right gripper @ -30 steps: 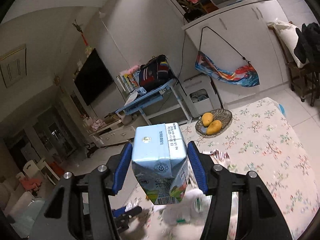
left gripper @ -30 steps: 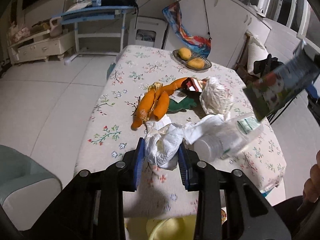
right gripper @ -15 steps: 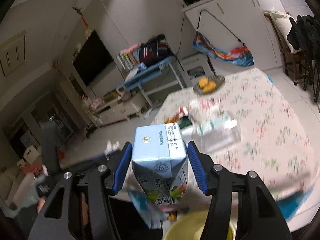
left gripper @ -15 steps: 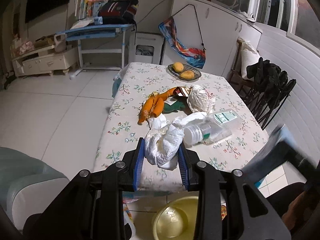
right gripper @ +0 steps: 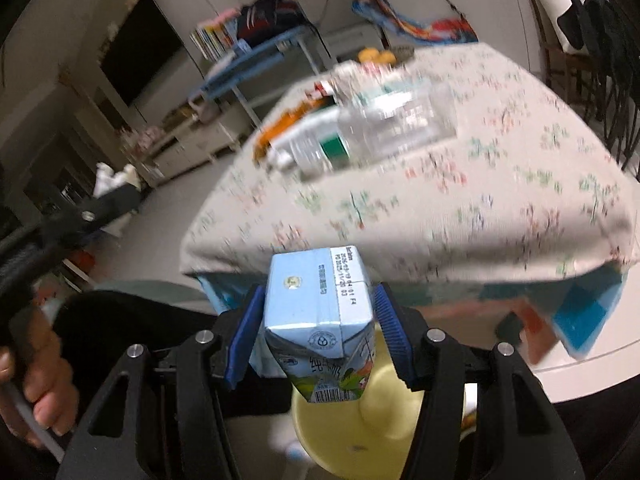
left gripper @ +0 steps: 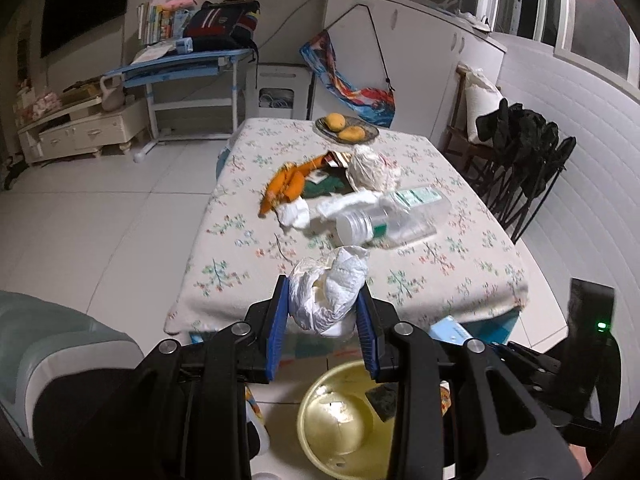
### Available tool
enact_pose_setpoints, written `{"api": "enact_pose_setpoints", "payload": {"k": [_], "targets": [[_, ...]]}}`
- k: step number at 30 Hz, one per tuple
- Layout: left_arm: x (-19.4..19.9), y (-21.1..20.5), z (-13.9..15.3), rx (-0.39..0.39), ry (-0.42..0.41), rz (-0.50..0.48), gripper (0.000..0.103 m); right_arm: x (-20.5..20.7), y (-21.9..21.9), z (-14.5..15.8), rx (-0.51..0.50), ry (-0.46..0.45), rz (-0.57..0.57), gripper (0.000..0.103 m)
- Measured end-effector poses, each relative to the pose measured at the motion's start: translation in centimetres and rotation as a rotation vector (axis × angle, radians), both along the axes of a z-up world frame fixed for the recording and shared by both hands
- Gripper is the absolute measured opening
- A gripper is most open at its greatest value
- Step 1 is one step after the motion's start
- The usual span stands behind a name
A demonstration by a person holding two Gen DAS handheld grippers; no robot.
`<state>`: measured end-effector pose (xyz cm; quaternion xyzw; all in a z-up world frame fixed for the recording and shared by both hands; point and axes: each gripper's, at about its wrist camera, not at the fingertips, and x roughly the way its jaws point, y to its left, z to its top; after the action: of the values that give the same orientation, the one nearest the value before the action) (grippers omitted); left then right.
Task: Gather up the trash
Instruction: 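Carry both items to the yellow bin and open both grippers over it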
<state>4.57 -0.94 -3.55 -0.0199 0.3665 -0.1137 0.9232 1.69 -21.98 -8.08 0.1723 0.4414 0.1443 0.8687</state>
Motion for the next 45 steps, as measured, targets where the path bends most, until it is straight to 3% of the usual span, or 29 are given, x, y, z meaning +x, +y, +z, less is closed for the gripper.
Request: {"api": "enact_pose_setpoints", "payload": {"k": [14, 20, 27, 33, 38, 42, 45], "targets": [[-2.1, -1.3, -0.8, 0.012, 0.017, -0.041, 0.031, -0.5, 0.0, -3.9, -0.052, 0.183, 0.003, 0.056], [-2.4, -1.9, -1.0, 0.022, 0.023, -0.056, 0.031, -0.6, -0.4, -3.5, -0.032, 0.183, -0.015, 0.057], [-2.6, -2.6, -1.6, 0.033, 0.044, -0.076, 0.031, -1.1, -1.4, -1.5, -0.034, 0.090, -0.075, 0.058], [-2.6, -3.2, -3.2, 0.036, 0.090, -0.097, 0.031, -2.1, -1.8, 2.0, -0.145, -0.078, -0.146, 0.066], [-2.8, -4.6, -6.2, 0.042, 0.182, -0.153, 0.031, -2.2, -2.0, 3.8, -0.258, -0.164, -0.204, 0.076], [-2.8, -5.7, -8.9, 0.065, 0.279, -0.197, 0.034, -2.1, -2.5, 4.5, -0.321, -0.189, -0.247, 0.081], [-2.9, -6.1, -10.1, 0.094, 0.307, -0.205, 0.038, -2.2, -2.8, 5.1, -0.360, -0.206, -0.277, 0.087]]}}
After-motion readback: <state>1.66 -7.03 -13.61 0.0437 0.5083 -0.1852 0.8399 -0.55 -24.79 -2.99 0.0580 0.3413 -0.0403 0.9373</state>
